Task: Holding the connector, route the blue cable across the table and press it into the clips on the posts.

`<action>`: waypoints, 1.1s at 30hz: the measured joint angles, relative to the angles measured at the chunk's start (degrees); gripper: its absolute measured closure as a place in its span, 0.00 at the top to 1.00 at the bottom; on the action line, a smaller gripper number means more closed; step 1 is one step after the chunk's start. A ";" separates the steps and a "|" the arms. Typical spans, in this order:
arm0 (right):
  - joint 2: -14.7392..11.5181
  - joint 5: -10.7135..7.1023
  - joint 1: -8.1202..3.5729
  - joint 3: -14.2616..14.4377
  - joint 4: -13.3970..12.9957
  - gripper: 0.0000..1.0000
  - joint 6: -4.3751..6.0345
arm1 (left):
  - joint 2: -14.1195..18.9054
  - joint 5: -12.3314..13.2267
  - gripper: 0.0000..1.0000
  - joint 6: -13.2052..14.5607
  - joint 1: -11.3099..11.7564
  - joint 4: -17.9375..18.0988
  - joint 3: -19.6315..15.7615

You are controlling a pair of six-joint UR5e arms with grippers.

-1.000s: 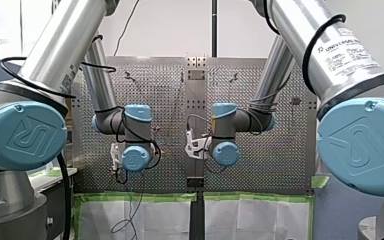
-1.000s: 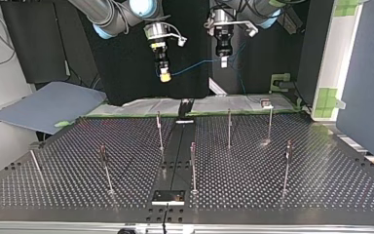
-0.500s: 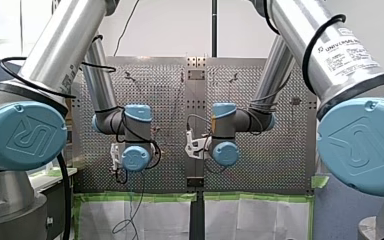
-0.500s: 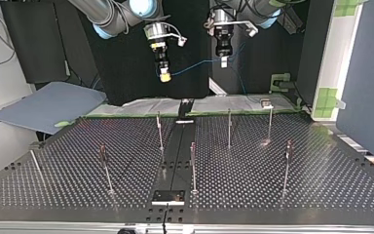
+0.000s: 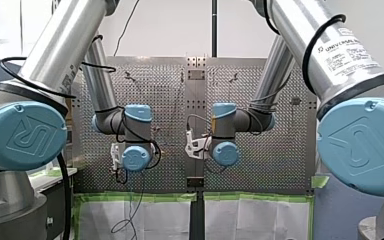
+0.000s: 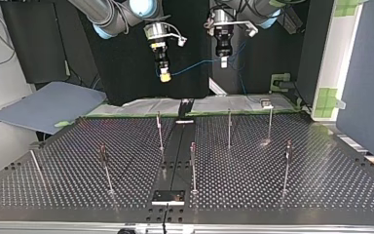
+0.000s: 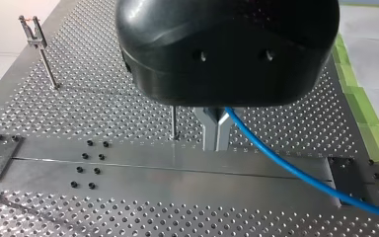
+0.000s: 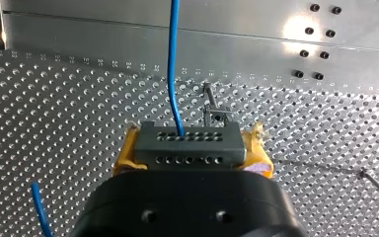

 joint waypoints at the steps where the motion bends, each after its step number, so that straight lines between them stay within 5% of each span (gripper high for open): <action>1: 0.00 0.00 0.00 0.00 0.00 0.00 0.00 | 0.00 0.03 0.00 -0.01 0.01 0.01 0.03; 26: 0.02 0.29 0.11 0.07 0.30 0.00 0.03 | -0.26 -0.07 0.00 0.20 -0.20 -0.19 0.38; 33: 2.30 2.57 2.38 -2.20 2.57 0.00 1.11 | -3.07 -0.40 0.00 1.43 -2.73 -2.10 2.88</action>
